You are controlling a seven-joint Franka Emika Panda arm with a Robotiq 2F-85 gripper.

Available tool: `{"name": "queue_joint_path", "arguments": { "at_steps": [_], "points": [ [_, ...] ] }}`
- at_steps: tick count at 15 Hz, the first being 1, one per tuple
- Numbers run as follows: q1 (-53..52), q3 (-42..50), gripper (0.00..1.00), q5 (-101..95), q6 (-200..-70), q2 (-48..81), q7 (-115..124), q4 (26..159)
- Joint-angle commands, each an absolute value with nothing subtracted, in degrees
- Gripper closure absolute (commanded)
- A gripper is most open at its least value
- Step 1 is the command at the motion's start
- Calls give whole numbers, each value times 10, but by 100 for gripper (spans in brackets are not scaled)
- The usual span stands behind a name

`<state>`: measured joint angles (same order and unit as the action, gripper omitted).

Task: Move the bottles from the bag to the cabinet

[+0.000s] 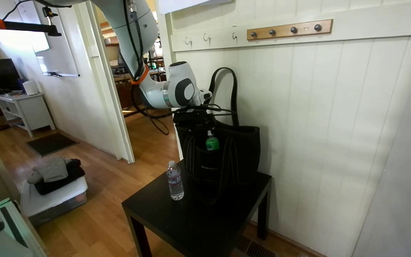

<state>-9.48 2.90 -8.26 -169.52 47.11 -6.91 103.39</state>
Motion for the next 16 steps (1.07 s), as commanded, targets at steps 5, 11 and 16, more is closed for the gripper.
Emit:
{"name": "queue_joint_path", "arguments": {
  "at_steps": [5, 11, 16],
  "points": [
    [-94, 39, 0, -114, -1750, 536, -82, 971],
    [-83, 26, 32, -112, -1813, 573, -96, 943],
    [-81, 22, 72, -113, -1851, 586, -107, 935]
  ]
}}
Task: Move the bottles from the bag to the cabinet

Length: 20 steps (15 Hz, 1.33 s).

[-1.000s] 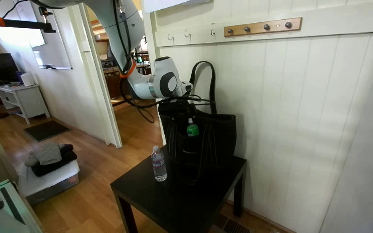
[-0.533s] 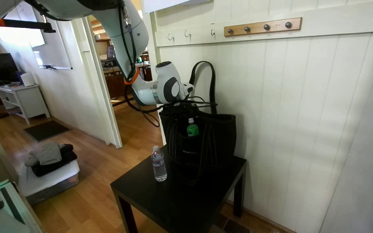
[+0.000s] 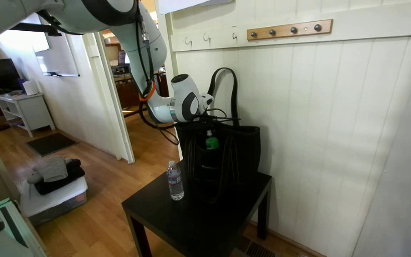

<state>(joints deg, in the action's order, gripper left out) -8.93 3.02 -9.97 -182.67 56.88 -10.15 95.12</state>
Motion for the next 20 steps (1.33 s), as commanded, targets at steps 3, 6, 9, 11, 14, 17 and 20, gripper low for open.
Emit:
{"name": "queue_joint_path", "arguments": {
  "at_steps": [3, 6, 9, 11, 14, 17, 20],
  "points": [
    [-89, 31, 88, -108, -1853, 580, -101, 944],
    [-95, 39, 88, -102, -1856, 565, -92, 963],
    [-91, 37, 88, -96, -1901, 541, -84, 1004],
    [-87, 30, 88, -90, -1953, 518, -76, 1046],
    [-77, 18, 88, -87, -2041, 492, -70, 1111],
    [-64, 9, 88, -92, -2126, 467, -71, 1176],
    [-62, 14, 88, -79, -2218, 443, -75, 1239]
  ]
}}
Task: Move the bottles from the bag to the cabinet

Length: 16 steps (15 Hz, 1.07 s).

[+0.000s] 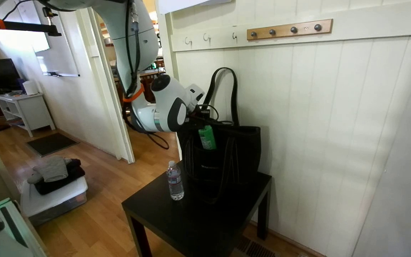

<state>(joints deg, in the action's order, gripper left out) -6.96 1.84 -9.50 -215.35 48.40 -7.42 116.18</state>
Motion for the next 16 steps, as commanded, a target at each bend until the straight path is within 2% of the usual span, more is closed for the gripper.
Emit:
{"name": "queue_joint_path", "arguments": {
  "at_steps": [1, 8, 16],
  "points": [
    [-59, 16, 88, -74, -2249, 436, -75, 1257],
    [-52, 11, 88, 3, -2347, 374, -63, 1360],
    [-46, -6, 88, 29, -2362, 310, -24, 1438]
  ]
}}
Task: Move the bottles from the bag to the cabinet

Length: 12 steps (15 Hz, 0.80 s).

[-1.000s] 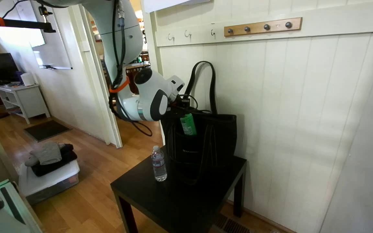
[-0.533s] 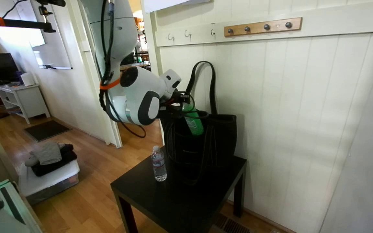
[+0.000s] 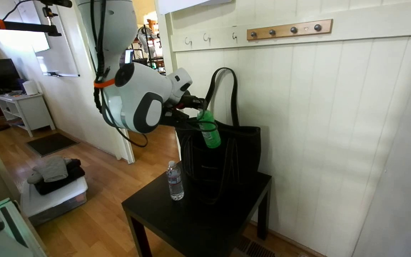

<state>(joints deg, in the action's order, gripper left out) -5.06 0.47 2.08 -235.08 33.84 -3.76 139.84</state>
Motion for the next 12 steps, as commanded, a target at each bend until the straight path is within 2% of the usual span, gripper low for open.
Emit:
{"name": "queue_joint_path", "arguments": {
  "at_steps": [1, 10, 12],
  "points": [
    [-44, -9, 88, 23, -2359, 305, -17, 1446],
    [-36, -31, 88, 62, -2447, 328, 61, 1526],
    [-30, -34, 88, 66, -2416, 314, 80, 1522]
  ]
}}
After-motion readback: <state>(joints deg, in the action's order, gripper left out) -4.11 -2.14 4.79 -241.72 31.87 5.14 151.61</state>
